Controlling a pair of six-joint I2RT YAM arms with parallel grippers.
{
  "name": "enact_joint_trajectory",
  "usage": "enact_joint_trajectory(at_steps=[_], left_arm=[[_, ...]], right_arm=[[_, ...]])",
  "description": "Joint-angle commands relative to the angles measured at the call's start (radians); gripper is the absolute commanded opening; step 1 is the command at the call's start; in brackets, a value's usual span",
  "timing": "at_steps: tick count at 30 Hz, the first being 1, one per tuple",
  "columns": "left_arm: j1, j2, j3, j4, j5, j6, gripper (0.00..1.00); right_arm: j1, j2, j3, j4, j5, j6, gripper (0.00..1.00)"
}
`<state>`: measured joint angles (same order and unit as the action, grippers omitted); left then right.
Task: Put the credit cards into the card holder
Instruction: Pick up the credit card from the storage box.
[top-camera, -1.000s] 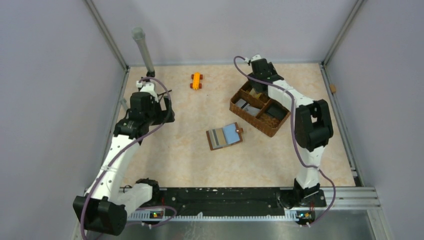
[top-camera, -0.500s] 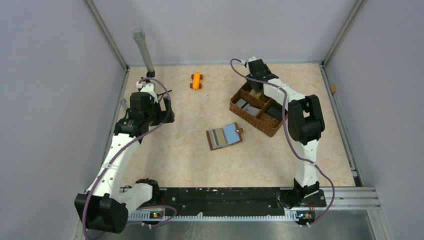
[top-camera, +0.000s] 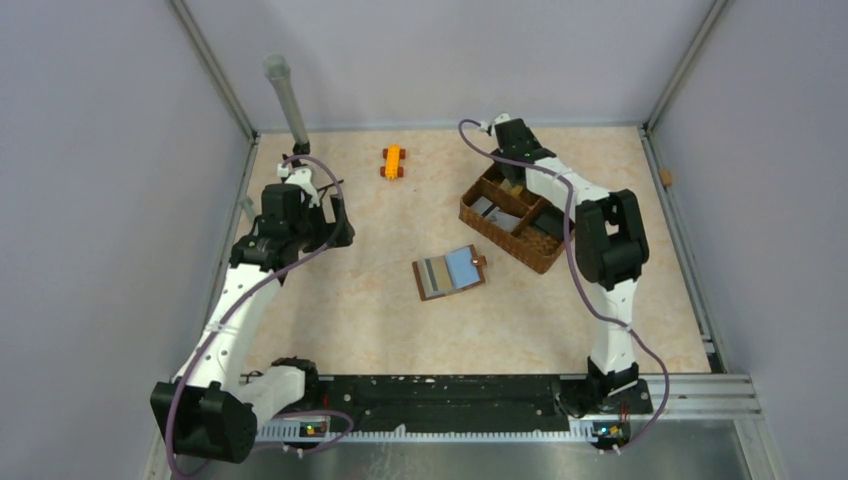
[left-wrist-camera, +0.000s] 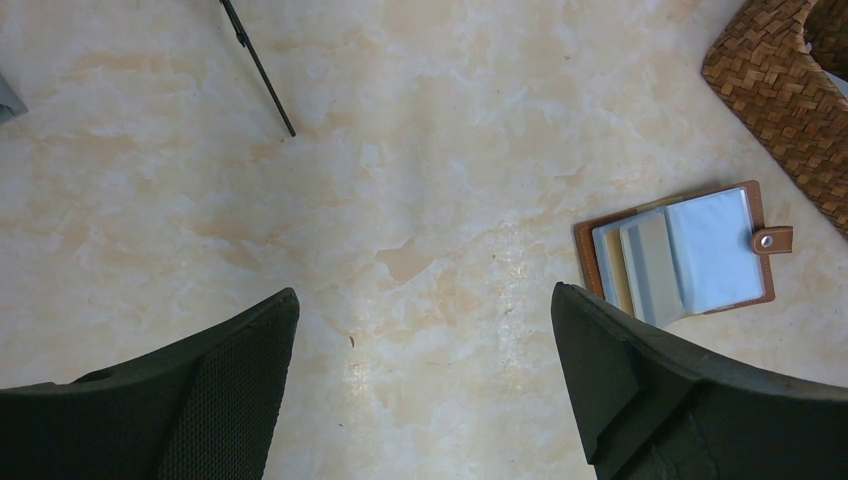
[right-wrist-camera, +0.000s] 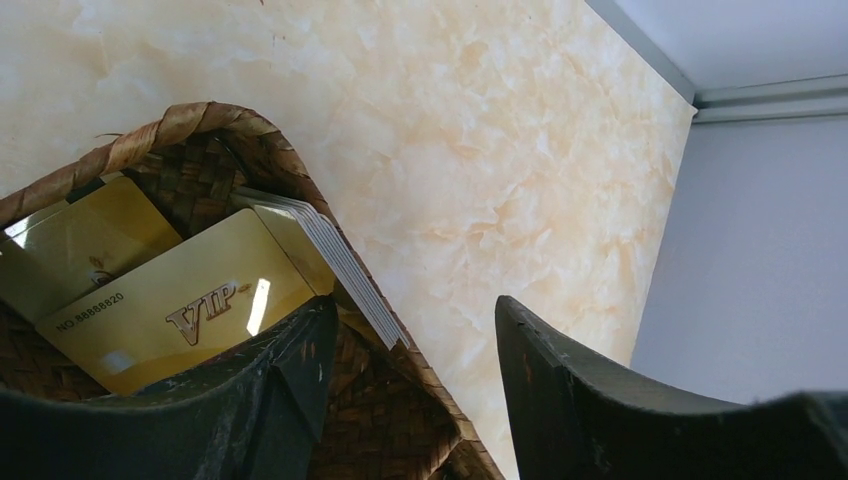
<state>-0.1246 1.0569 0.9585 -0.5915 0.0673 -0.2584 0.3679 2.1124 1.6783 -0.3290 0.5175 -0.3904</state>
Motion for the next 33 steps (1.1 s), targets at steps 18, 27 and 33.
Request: enact_joint_trajectory(at_steps=[18,27,33], left_arm=[[0.008,0.015,-0.004,0.024,0.061,-0.004,0.99],[0.008,0.012,-0.006,0.024,0.070,-0.004,0.99],[0.008,0.005,-0.009,0.025,0.079,-0.003,0.99]], right_arm=[[0.042,-0.073,0.067,0.022,0.034,-0.031,0.35],[0.050,-0.103,0.064,0.010,0.009,-0.026,0.16],[0.058,-0.137,0.064,-0.020,-0.025,-0.008,0.01]])
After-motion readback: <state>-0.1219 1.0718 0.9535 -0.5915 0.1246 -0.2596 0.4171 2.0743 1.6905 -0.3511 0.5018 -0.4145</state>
